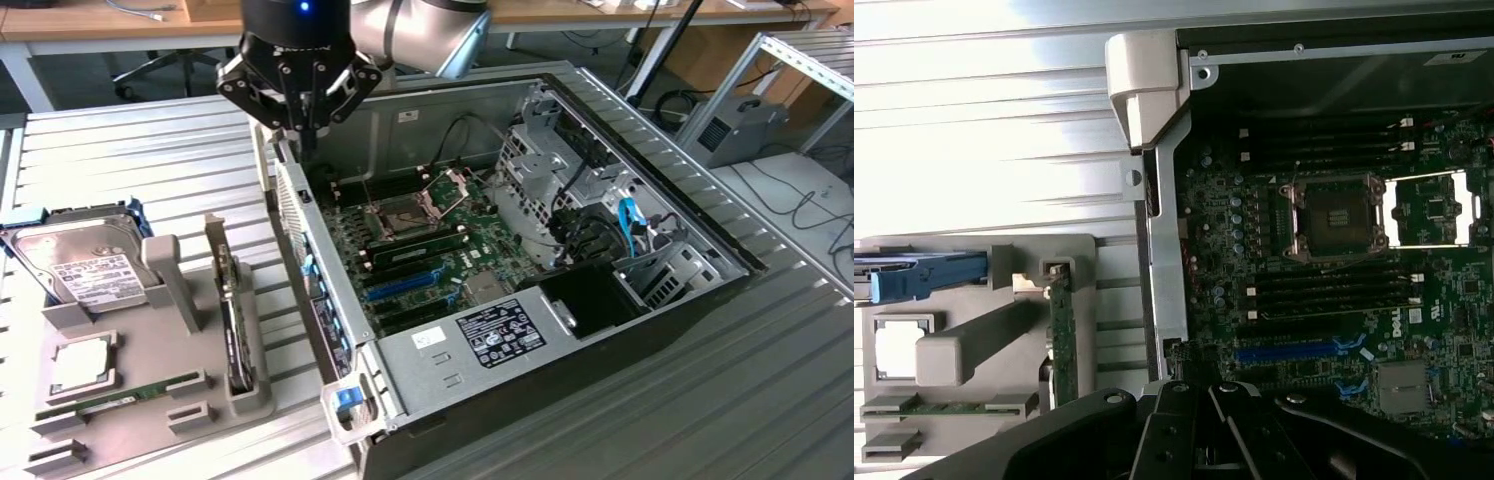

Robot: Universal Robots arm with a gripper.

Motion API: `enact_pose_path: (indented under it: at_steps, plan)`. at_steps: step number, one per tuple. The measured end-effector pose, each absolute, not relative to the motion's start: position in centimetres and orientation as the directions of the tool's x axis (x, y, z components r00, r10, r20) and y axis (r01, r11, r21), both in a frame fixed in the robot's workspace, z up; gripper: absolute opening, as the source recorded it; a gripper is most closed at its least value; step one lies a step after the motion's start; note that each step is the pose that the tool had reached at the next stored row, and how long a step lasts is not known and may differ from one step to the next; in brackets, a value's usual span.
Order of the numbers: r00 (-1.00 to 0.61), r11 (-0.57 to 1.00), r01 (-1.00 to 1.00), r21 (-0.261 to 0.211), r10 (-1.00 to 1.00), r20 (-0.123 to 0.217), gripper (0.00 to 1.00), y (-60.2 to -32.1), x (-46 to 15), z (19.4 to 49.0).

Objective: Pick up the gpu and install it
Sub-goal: 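Reach for the gpu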

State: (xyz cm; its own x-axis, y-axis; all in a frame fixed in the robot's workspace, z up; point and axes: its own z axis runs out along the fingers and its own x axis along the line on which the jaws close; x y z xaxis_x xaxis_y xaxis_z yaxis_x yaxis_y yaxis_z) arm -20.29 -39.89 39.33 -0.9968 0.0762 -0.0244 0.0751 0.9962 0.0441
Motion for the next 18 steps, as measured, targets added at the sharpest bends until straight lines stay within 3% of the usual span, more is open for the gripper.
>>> enact_pose_path:
  at_steps: [18]
  plan:
    - [-0.997, 0.996, 0.075, 0.044, 0.076, -0.024, 0.11, -39.9, -21.4, 39.3]
